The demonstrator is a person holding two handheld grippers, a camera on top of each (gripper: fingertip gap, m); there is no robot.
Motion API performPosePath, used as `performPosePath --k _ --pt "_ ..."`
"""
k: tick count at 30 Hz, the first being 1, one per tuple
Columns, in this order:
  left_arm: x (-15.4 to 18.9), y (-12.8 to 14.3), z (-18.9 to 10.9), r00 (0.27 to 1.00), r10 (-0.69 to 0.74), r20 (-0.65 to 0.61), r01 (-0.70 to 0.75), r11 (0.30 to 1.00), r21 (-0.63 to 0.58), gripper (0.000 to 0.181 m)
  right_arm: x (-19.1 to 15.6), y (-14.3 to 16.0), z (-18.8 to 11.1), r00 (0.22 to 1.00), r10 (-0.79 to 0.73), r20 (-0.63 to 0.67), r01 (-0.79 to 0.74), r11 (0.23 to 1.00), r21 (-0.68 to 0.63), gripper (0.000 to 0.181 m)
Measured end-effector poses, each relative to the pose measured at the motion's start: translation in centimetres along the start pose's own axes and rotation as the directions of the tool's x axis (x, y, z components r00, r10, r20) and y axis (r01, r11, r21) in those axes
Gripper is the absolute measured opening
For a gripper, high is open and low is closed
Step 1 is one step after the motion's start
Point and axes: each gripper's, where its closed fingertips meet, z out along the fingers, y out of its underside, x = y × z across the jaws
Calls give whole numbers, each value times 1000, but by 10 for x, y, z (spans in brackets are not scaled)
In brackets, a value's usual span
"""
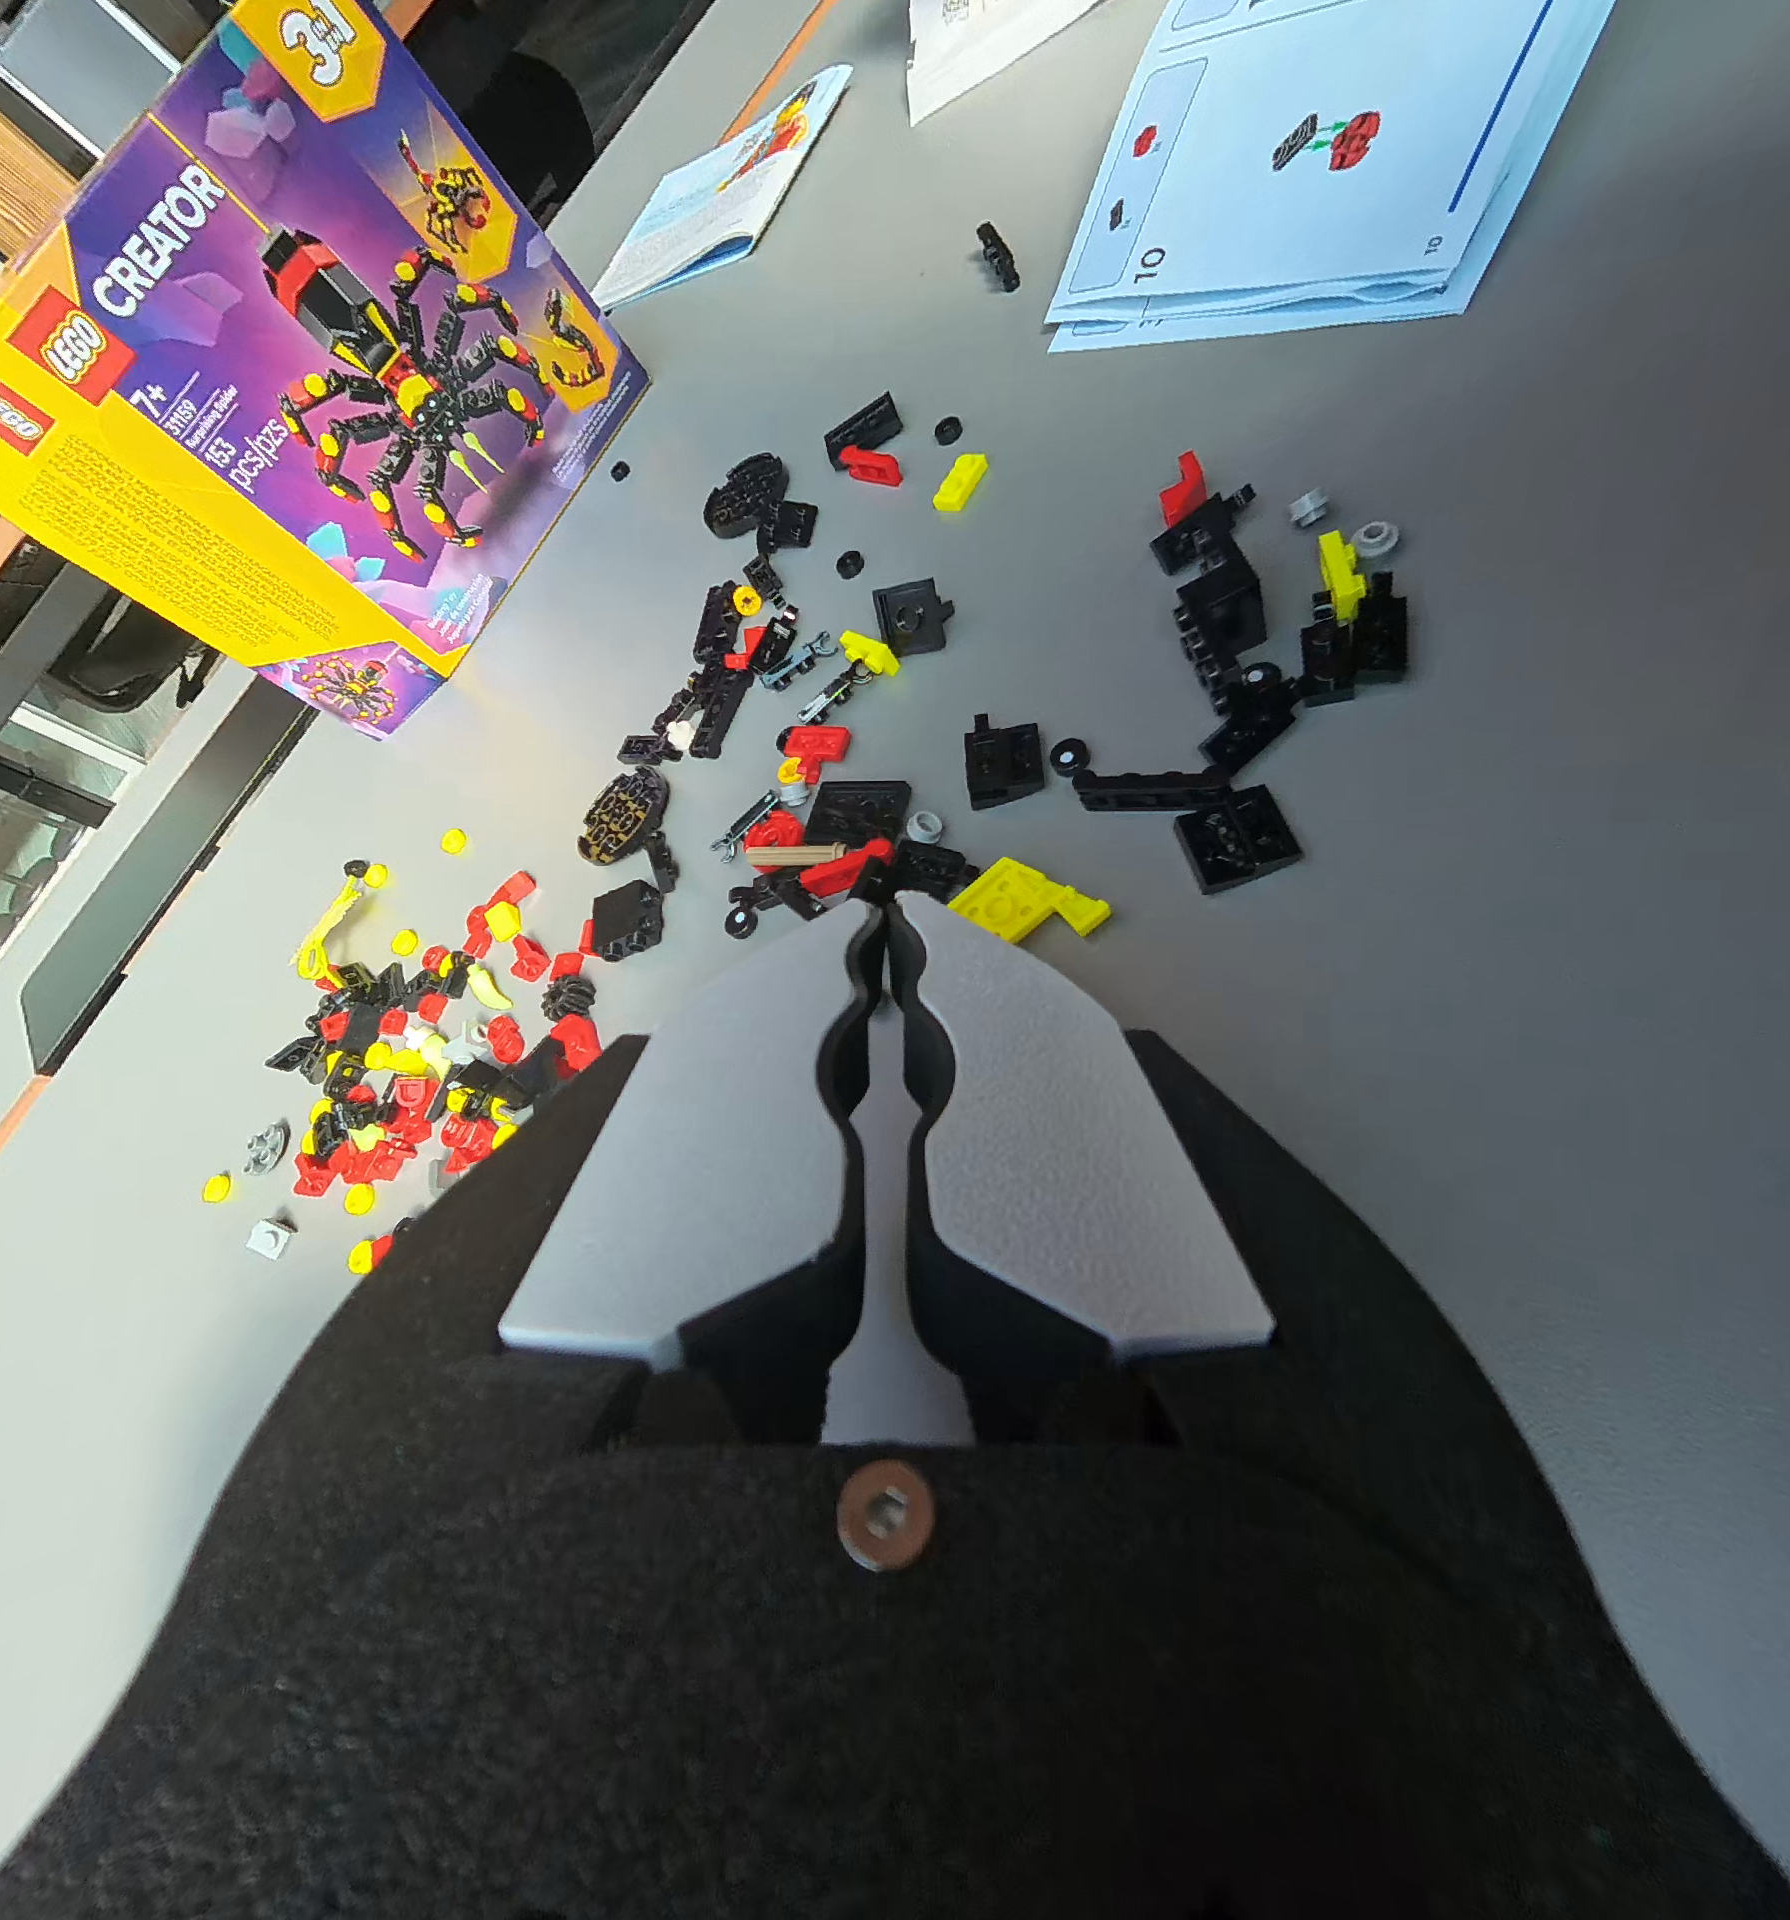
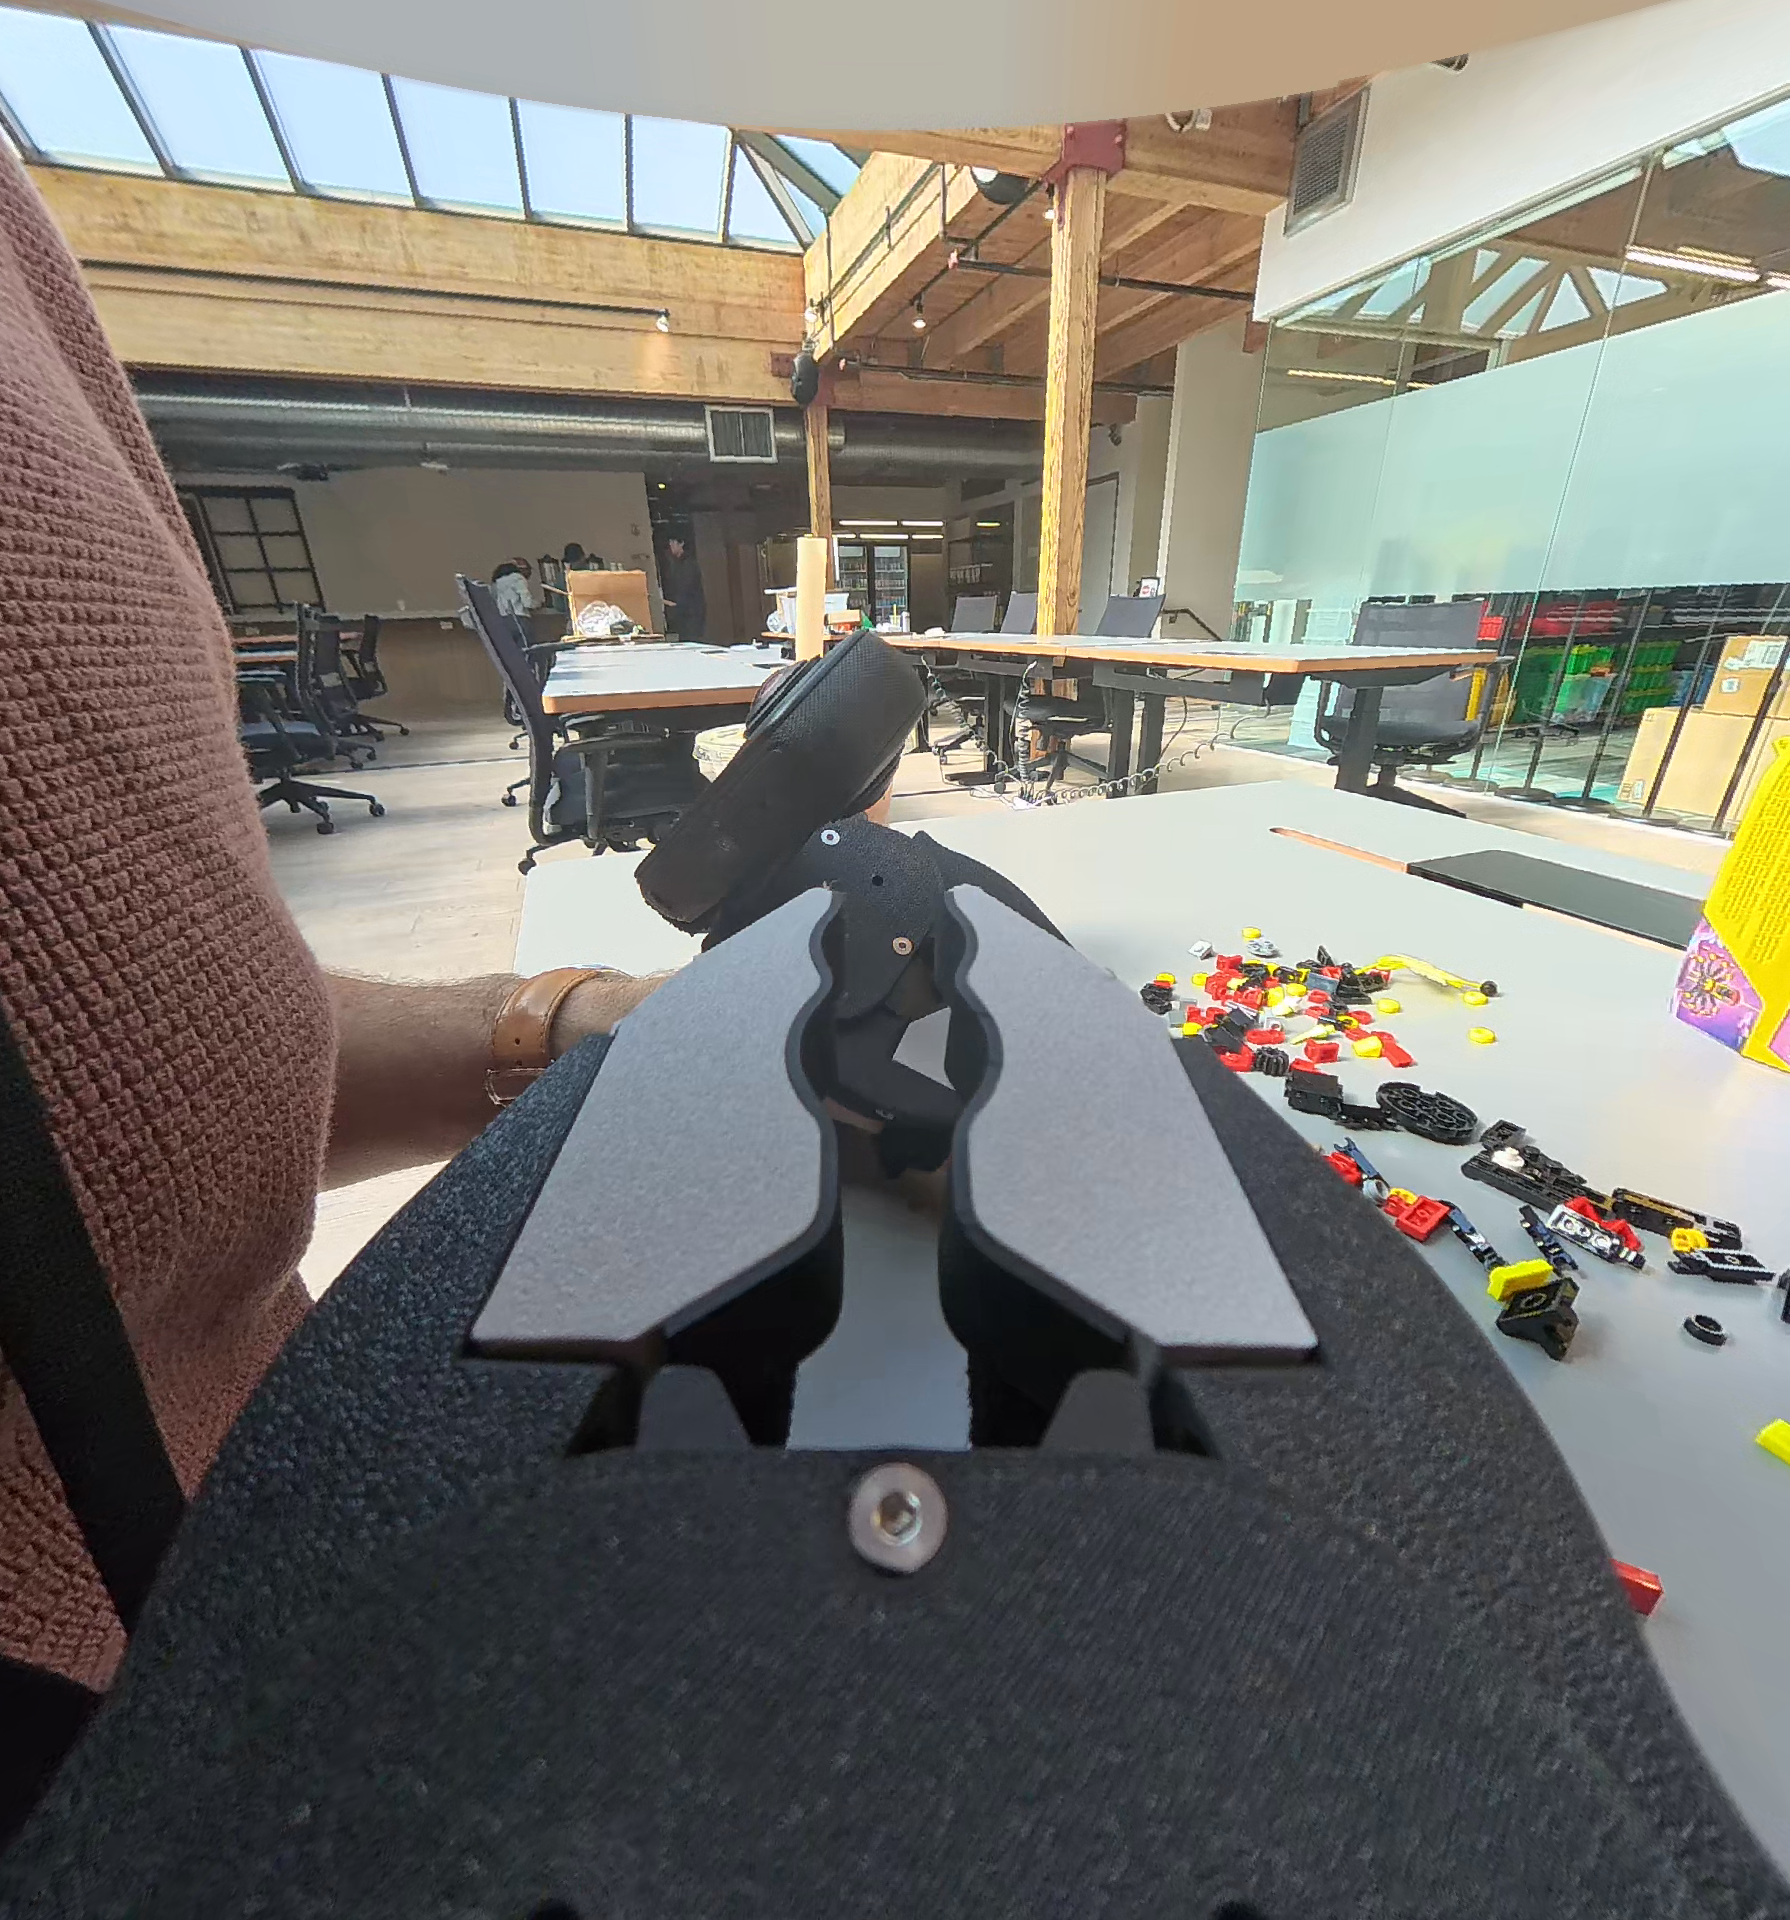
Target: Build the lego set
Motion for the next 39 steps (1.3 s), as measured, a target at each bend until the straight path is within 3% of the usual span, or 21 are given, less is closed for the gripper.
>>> performPosePath --k 39 --pt "1 2 2 1000 4 -5 -4 1000 -13 1 -1 1 0 1000 3 5 -3 1000 -3 15"
